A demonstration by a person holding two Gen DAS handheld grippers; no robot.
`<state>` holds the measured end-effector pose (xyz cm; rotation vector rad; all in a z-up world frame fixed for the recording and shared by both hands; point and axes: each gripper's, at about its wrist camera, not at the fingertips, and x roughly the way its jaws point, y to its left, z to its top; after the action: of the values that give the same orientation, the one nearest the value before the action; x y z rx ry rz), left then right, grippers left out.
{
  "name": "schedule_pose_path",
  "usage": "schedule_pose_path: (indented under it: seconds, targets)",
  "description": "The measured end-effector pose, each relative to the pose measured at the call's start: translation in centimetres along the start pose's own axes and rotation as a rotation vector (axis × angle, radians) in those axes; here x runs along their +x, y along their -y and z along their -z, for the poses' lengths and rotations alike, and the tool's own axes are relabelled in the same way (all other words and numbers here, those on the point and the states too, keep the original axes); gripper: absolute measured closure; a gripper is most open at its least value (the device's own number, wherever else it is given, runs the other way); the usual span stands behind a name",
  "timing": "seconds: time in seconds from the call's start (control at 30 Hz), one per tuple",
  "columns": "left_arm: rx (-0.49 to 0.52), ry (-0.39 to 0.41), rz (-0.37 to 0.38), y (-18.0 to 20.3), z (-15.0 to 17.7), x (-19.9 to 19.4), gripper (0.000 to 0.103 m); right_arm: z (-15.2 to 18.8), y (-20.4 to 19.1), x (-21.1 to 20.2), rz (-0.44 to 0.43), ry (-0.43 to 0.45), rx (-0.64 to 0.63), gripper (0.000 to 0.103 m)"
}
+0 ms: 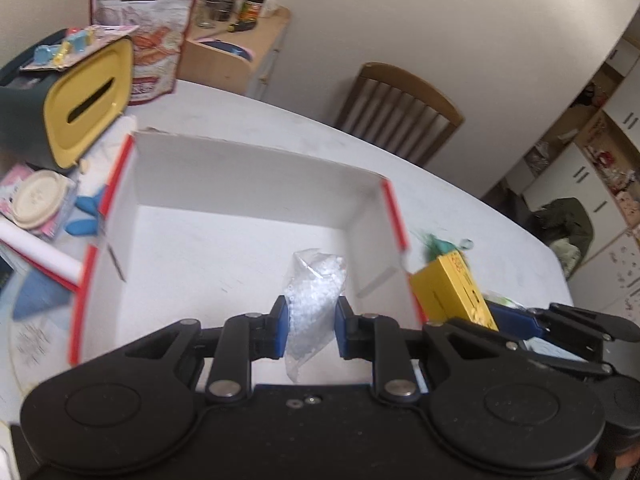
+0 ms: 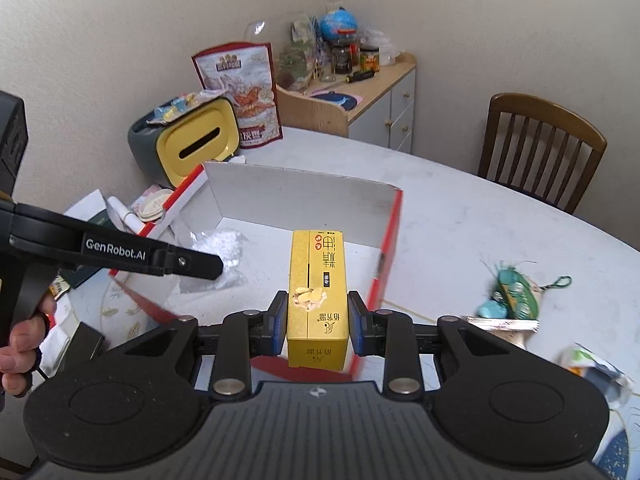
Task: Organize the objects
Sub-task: 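Grasp the white granule bag with the left tool while the right tool carries the yellow box, then lower both items into the red box and open both tools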
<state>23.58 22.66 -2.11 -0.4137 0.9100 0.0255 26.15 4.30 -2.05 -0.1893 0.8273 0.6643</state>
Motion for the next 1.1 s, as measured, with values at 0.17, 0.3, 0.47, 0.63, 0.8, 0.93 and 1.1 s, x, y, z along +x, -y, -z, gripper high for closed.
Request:
schedule_pose_path:
  seconds: [0.17, 0.3, 0.47, 0.63, 0.8, 0.93, 1.1]
  targets:
    - [0.005, -0.014, -0.058, -2.2, -1.6, 1.9, 0.082, -1.3, -1.2, 3.9, 0.019, -0.04, 0.006, 0.073]
    - [0.024, -0.041, -0.109, -3.8, -3.0, 3.8, 0.082, -2.1, -2.3, 7.0, 0.03, -0.07, 0.005, 0.073]
    - [0.062, -0.076, -0.177, -5.4, -4.2, 6.3, 0.082, -2.7, -3.6, 10.6, 0.02, -0.119, 0.007, 0.073]
    - [0.063, -0.114, -0.225, -6.8, -4.9, 8.5, 0.082, -3.2, -5.3, 13.7, 0.011, -0.162, -0.016, 0.073]
    - [0.085, -0.156, -0.224, -6.7, -5.0, 10.3, 0.082, -3.2, -5.8, 16.2, -0.004, -0.221, 0.002, 0.073]
    - [0.099, -0.202, -0.235, -6.6, -4.8, 11.8, 0.082, -3.0, -5.7, 17.6, -0.006, -0.267, 0.018, 0.073]
    - [0.09, -0.224, -0.218, -6.9, -5.2, 12.6, 0.08, -3.0, -5.8, 18.6, -0.005, -0.325, 0.016, 0.073]
